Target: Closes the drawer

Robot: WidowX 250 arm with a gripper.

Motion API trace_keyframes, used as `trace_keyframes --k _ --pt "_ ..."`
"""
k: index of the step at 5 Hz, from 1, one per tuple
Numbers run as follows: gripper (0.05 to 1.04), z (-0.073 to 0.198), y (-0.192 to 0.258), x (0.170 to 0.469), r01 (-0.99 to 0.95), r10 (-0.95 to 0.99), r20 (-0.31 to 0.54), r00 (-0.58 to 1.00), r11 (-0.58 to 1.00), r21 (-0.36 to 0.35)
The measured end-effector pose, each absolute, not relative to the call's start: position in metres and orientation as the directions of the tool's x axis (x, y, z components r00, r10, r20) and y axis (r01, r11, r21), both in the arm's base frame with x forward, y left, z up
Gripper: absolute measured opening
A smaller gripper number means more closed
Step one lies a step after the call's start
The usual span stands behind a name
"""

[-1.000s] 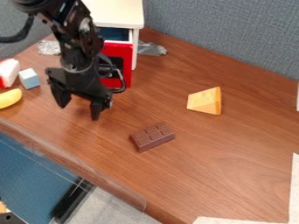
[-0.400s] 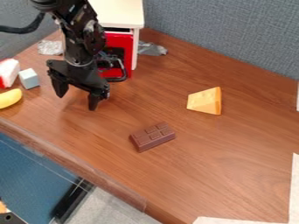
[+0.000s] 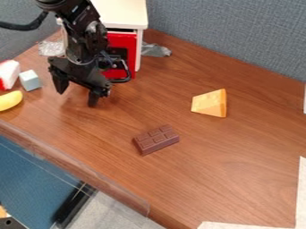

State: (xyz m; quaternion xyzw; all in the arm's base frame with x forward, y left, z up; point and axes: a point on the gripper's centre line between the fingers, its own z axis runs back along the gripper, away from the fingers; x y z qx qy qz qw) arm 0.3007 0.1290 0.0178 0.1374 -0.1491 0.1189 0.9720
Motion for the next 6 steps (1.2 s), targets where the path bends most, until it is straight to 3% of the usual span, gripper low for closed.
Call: trace_keyframes --k 1,4,6 --pt "0.999 0.025 0.138 0.308 -0.284 0.193 0.346 0.918 0.930 0.235" --pt "1.000 0.022 0.145 0.307 -0.273 0.201 0.303 0.931 0.937 0.219" --pt "1.000 0.044 0.108 0.272 -0.145 0.095 0.275 0.957 0.976 0.164"
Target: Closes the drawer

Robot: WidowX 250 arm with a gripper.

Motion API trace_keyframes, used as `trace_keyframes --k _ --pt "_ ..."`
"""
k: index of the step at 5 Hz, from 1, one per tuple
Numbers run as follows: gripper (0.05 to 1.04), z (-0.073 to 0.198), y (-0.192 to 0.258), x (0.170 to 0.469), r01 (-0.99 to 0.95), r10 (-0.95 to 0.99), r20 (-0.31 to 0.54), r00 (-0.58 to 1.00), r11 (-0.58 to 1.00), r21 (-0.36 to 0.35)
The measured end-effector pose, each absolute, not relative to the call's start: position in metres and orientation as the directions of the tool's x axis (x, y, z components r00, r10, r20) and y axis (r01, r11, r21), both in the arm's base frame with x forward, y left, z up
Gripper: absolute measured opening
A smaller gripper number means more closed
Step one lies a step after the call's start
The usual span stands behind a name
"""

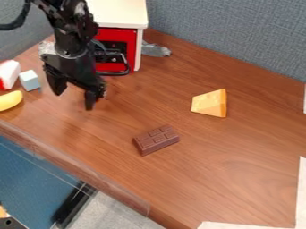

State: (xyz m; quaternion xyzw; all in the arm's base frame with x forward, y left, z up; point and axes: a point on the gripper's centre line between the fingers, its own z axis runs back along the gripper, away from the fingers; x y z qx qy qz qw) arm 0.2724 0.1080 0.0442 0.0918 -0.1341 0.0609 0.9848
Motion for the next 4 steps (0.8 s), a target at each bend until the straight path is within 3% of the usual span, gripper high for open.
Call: trace_keyframes --k 4 --pt "1.000 0.110 0.046 0.226 0.123 -0.140 0.299 0.944 0.990 0.075"
